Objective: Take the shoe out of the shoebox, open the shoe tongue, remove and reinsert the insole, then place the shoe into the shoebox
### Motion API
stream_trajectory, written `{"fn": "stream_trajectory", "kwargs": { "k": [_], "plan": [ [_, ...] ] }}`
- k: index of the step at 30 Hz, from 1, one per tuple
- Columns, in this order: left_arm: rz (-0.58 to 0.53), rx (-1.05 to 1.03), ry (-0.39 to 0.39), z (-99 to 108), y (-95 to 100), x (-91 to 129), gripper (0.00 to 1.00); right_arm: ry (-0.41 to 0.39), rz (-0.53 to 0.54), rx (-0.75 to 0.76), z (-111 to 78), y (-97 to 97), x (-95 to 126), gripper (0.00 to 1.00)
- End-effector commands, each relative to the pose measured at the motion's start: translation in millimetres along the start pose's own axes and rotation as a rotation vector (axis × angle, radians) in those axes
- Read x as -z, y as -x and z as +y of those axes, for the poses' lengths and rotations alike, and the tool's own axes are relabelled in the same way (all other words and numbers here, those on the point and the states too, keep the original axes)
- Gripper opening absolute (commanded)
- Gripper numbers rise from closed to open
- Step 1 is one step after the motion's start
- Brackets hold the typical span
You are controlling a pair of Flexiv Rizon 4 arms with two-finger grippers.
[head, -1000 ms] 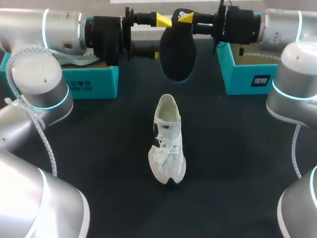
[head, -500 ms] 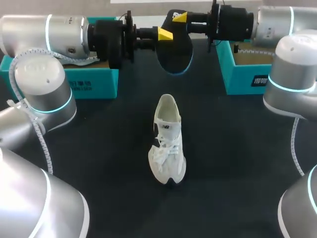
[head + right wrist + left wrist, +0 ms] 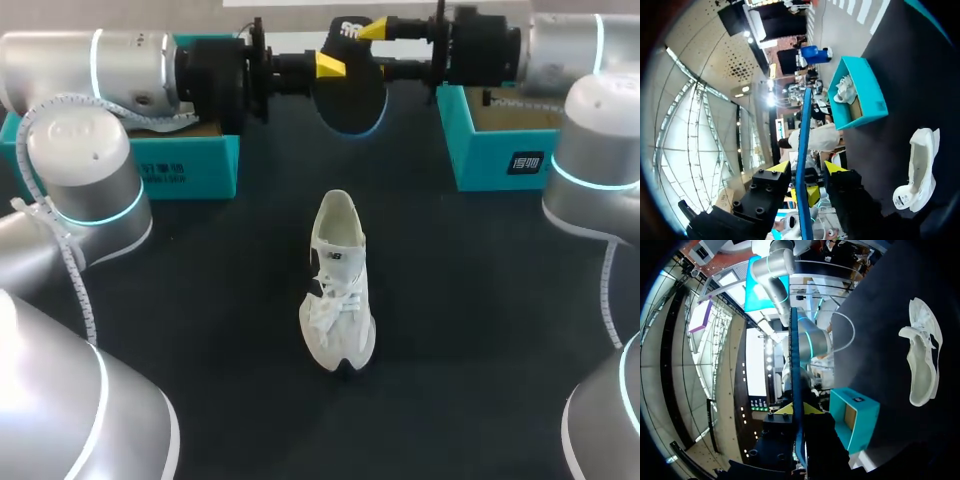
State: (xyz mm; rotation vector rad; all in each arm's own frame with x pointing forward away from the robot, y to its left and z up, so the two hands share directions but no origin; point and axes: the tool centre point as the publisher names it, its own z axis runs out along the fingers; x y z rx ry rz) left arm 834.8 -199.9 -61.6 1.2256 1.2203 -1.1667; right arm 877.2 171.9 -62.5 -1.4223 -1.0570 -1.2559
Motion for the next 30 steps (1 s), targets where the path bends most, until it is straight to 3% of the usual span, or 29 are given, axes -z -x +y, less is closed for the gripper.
{"fn": "stream_trajectory", "kwargs": {
  "k": [1,4,19,22,30],
  "plan": [
    [0.003,0.001,-0.002,-5.9,5.7,21.4,0.0,-0.033,0.005,0.088,-14.8,4.2,27.5,1.0],
    [0.016,-0.004,-0.006,-6.8,7.4,30.7,0.0,-0.107,-0.045,0.166,-23.8,5.5,37.9,1.0],
    [0.033,-0.007,-0.001,-9.1,5.5,38.1,0.0,-0.108,-0.058,0.17,-25.7,5.5,41.7,1.0],
    [0.029,-0.01,0.003,-9.2,5.5,38.2,0.0,-0.101,-0.06,0.158,-27.4,14.2,63.8,1.0],
    [0.023,-0.002,0.0,-11.8,4.0,38.3,0.0,-0.077,-0.077,0.139,-25.9,13.3,114.1,1.0]
  ]
}}
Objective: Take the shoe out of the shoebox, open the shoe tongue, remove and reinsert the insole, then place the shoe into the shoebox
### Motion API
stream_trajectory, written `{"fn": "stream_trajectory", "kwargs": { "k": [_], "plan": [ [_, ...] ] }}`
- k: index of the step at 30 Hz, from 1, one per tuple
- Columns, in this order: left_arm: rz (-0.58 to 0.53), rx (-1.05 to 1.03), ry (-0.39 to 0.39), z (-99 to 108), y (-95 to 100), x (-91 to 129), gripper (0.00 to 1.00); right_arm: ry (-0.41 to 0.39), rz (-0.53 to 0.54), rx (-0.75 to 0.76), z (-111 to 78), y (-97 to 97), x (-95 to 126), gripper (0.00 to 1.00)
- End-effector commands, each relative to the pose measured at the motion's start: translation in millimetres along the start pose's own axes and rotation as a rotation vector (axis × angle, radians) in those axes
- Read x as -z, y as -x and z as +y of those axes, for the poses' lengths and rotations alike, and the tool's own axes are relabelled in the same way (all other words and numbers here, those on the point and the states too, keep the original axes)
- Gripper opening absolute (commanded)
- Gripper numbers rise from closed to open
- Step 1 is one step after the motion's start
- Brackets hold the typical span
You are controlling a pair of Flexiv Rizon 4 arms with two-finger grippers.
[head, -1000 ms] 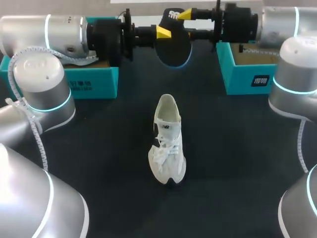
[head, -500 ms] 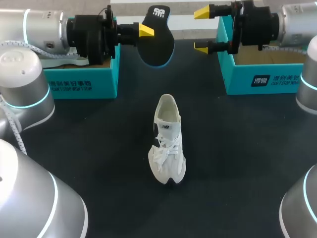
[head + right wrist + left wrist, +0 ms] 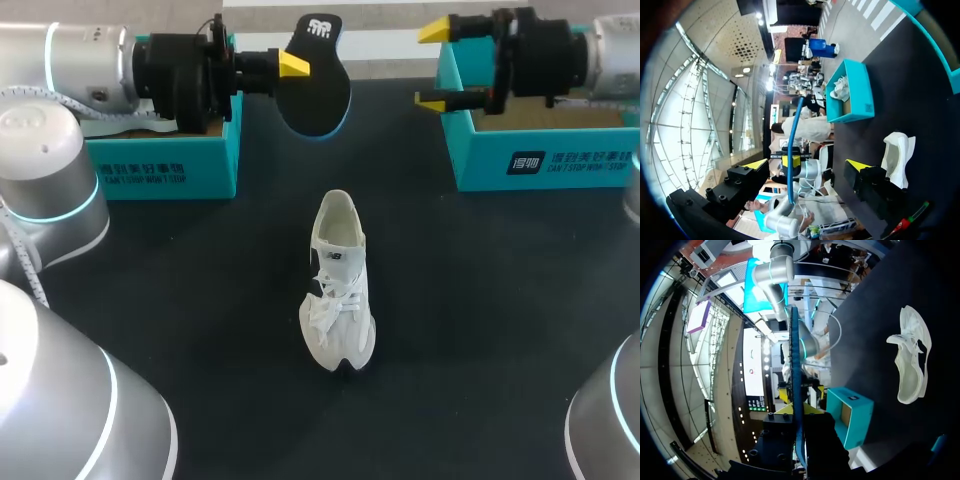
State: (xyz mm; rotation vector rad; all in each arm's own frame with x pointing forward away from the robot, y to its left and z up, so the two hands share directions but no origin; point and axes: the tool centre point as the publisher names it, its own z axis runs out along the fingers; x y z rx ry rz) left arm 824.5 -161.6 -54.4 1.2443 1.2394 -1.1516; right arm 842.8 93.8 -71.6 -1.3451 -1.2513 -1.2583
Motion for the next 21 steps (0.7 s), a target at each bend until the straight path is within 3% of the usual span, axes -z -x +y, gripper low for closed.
{"fn": "stream_trajectory", "kwargs": {
  "k": [1,18,21],
  "plan": [
    [-0.003,0.001,-0.005,-2.8,-2.6,-0.9,0.0,-0.009,-0.023,0.0,-11.1,-0.7,32.4,1.0],
    [0.018,-0.019,0.019,-3.5,-2.6,-1.9,0.0,-0.02,-0.024,-0.009,-10.8,-1.3,34.0,1.0],
    [0.08,0.235,-0.062,-15.4,-0.8,-5.0,0.0,-0.02,-0.024,-0.009,-10.8,-1.3,34.0,1.0]
  ]
}}
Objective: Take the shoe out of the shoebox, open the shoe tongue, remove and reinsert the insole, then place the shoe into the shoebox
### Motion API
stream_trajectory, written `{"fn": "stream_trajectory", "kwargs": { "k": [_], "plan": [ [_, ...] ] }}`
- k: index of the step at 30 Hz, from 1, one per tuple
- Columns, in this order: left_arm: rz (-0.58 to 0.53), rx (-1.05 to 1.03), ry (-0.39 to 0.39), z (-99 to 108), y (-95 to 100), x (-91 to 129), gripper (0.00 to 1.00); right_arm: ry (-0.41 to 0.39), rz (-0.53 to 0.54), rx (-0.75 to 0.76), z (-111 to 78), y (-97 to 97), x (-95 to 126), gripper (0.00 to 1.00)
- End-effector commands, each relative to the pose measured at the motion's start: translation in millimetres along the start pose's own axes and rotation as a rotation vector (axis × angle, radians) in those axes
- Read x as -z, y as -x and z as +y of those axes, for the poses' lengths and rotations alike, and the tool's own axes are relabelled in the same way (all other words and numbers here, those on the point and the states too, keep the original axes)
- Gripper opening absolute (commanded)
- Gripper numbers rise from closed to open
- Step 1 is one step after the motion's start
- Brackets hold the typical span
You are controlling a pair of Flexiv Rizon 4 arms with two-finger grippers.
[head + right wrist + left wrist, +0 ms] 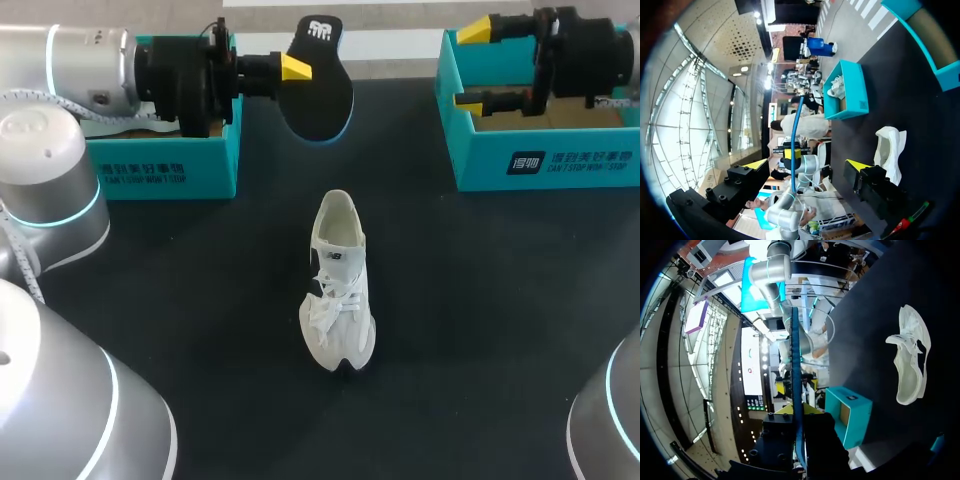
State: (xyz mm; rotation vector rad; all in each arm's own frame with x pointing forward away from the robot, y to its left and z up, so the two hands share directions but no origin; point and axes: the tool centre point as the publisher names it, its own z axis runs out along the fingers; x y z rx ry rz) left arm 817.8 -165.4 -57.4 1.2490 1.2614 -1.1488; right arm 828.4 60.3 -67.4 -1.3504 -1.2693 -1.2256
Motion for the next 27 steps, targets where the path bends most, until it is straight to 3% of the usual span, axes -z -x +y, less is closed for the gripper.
{"fn": "stream_trajectory", "kwargs": {
  "k": [1,6,8,10,12,13,15,17,27],
  "plan": [
    [0.059,0.311,-0.086,-12.1,3.4,-1.2,0.0,0.001,-0.003,-0.001,0.0,-0.1,-1.0,1.0],
    [0.04,0.792,-0.12,-17.4,4.8,3.0,0.0,0.001,-0.003,-0.001,0.0,-0.1,-1.0,1.0],
    [0.08,0.928,-0.129,-18.8,1.5,4.8,0.0,0.001,-0.003,-0.001,0.0,-0.1,-1.0,1.0],
    [0.091,1.14,-0.095,-20.2,-2.6,6.4,0.0,0.001,-0.003,-0.001,0.0,-0.1,-1.0,1.0],
    [0.017,1.333,-0.051,-19.2,-7.7,7.3,0.0,0.001,-0.003,-0.001,0.0,-0.1,-1.0,1.0],
    [0.025,1.422,-0.091,-19.2,-10.6,7.5,0.0,0.001,-0.003,-0.001,0.0,-0.1,-1.0,1.0],
    [-0.057,1.576,-0.081,-15.9,-15.1,7.6,0.0,0.001,-0.003,-0.001,0.0,-0.1,-1.0,1.0],
    [-0.093,1.644,-0.163,-17.7,-15.1,6.2,0.0,0.001,-0.003,-0.001,0.0,-0.1,-1.0,1.0],
    [-0.093,1.644,-0.163,-17.7,-15.1,6.2,0.0,0.001,-0.003,-0.001,0.0,-0.1,-1.0,1.0]
  ]
}}
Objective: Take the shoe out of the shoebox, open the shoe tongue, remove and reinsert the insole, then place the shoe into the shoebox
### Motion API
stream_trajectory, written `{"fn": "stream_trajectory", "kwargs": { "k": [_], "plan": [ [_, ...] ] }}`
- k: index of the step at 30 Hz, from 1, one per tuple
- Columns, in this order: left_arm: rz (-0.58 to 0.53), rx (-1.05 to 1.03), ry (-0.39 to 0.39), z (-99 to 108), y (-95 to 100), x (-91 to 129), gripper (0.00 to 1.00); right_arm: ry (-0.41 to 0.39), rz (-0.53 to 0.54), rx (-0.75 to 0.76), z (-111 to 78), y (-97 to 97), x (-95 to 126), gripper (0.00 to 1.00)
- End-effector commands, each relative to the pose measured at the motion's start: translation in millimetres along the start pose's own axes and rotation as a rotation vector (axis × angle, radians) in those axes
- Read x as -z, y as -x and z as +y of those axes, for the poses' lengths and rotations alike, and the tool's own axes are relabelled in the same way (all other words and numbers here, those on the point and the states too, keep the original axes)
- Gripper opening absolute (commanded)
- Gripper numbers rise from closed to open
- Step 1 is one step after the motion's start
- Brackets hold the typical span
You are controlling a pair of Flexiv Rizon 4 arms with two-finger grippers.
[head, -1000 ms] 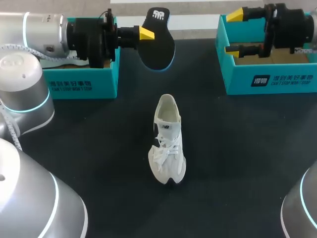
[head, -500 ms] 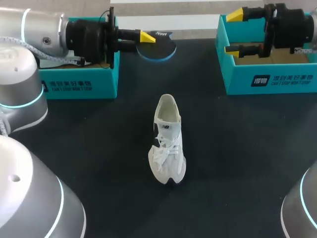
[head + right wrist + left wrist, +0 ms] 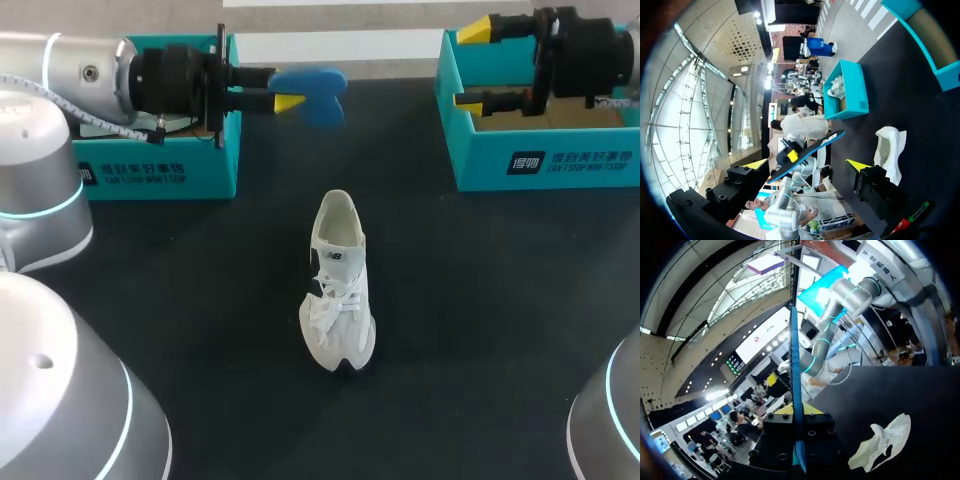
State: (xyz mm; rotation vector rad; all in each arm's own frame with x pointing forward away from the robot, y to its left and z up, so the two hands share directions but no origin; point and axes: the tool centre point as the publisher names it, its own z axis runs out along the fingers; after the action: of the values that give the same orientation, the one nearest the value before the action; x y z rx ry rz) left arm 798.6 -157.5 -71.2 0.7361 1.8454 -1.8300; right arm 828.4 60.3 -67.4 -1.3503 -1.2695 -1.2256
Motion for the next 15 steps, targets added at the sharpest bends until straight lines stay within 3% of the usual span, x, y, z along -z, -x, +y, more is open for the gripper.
{"fn": "stream_trajectory", "kwargs": {
  "k": [1,8,14,15],
  "plan": [
    [-0.082,0.759,-0.106,1.8,0.6,-1.1,0.0,0.001,-0.003,-0.001,0.0,-0.1,-1.0,1.0],
    [-0.082,0.759,-0.106,1.8,0.6,-1.1,0.0,0.001,-0.003,-0.001,0.0,-0.1,-1.0,1.0],
    [-0.03,1.155,-0.044,2.0,4.5,-8.3,0.0,0.001,-0.003,-0.001,0.0,-0.1,-1.0,1.0],
    [-0.026,1.191,-0.07,0.4,5.9,-9.3,0.0,0.001,-0.003,-0.001,0.0,-0.1,-1.0,1.0]
  ]
}}
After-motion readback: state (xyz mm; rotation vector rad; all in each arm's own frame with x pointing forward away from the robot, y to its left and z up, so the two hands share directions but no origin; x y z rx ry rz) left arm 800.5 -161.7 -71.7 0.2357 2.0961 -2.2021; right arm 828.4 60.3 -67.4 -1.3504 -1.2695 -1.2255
